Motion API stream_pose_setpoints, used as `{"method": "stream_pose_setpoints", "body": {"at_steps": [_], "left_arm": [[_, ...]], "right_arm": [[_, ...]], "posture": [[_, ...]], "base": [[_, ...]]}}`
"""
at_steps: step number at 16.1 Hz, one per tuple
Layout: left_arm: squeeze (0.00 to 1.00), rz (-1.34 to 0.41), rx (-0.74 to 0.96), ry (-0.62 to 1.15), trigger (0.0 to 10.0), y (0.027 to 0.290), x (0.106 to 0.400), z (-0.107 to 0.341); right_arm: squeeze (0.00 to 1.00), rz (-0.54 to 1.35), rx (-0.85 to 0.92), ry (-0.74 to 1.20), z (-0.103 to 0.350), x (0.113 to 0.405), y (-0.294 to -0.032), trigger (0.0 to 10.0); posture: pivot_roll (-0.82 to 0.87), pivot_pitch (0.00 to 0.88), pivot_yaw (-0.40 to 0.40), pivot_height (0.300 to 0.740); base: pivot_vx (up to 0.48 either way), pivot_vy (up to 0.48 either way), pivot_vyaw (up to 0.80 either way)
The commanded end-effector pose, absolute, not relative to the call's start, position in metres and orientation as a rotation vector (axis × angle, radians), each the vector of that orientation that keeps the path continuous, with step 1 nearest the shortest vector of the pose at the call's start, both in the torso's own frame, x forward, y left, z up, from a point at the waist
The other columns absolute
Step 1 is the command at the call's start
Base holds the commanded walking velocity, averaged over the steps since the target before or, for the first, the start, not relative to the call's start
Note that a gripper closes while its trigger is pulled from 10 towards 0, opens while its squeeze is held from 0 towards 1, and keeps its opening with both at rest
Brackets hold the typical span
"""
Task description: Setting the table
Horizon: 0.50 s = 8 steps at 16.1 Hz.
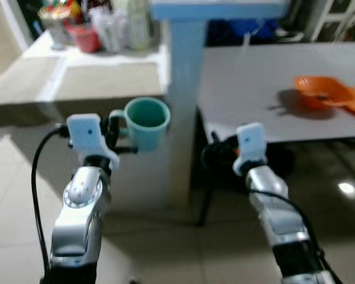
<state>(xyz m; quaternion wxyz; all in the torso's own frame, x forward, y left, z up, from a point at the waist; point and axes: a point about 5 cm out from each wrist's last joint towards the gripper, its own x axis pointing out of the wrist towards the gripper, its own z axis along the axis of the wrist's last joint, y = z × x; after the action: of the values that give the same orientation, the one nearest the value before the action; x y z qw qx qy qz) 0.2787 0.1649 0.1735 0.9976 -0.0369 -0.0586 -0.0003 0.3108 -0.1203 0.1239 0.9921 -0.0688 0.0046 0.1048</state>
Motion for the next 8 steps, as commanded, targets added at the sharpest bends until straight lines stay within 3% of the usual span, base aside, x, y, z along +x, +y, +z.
{"method": "stream_pose_setpoints", "body": {"at_steps": [1,4,8], "left_arm": [[0.0,0.029,-0.058,-0.115,0.0,0.1707,0.2798,0.1735],[0.0,0.028,-0.042,-0.11,0.0,0.1706,0.2809,0.1731],[0.0,0.071,0.052,-0.091,0.0,0.175,0.285,0.1712]], "right_arm": [[0.0,0.229,-0.135,-0.01,0.1279,0.3111,-0.1136,10.0],[0.0,0.234,-0.137,-0.009,0.1278,0.3109,-0.1128,10.0],[0.0,0.237,-0.136,-0.011,0.1278,0.3102,-0.1119,10.0]], "posture": [[-0.1,0.0,0.046,0.74],[-0.11,0.0,0.048,0.74],[-0.11,0.004,0.054,0.74]], "base": [[0.259,-0.401,0.0],[0.258,-0.403,0.0],[0.073,-0.407,0.0]]}}
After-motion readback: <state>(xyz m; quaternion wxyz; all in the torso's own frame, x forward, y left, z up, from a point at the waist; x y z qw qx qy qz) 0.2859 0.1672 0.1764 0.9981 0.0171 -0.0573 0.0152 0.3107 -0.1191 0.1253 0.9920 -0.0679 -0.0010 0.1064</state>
